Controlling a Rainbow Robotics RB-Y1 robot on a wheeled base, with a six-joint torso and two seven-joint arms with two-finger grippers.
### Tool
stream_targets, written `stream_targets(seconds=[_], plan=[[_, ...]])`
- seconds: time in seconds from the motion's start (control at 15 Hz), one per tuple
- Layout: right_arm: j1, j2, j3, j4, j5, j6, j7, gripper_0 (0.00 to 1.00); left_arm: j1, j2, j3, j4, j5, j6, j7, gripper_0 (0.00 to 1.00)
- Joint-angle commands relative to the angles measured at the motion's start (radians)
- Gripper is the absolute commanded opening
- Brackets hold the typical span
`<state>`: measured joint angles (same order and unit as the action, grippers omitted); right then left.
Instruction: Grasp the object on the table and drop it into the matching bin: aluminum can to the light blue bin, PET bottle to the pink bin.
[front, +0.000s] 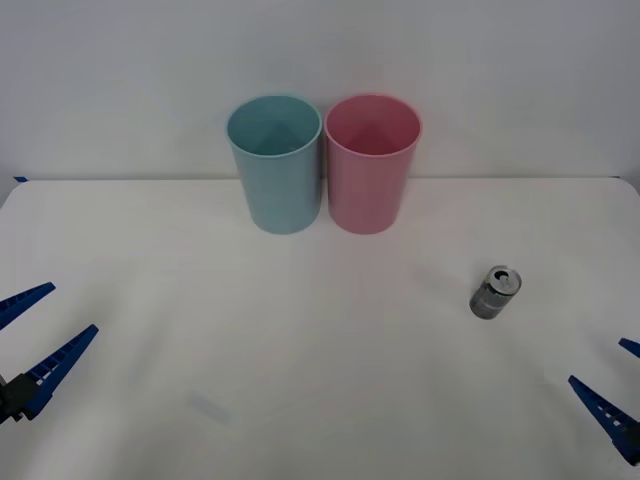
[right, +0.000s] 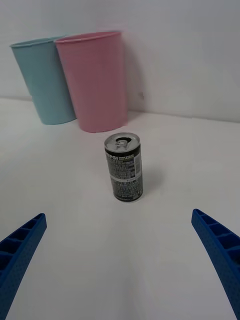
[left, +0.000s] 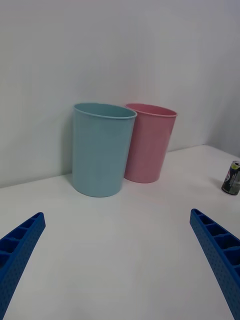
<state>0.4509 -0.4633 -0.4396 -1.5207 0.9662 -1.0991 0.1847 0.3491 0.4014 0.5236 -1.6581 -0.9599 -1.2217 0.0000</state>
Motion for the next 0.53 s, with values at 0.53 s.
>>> stream_targets(seconds=[0.53], plan=[[-0.138,0.026,0.09,0.162,0.017,0.035,0.033,1.0,0.0,0.0,0.0,0.0,0.0,0.0,0.0,1.0]])
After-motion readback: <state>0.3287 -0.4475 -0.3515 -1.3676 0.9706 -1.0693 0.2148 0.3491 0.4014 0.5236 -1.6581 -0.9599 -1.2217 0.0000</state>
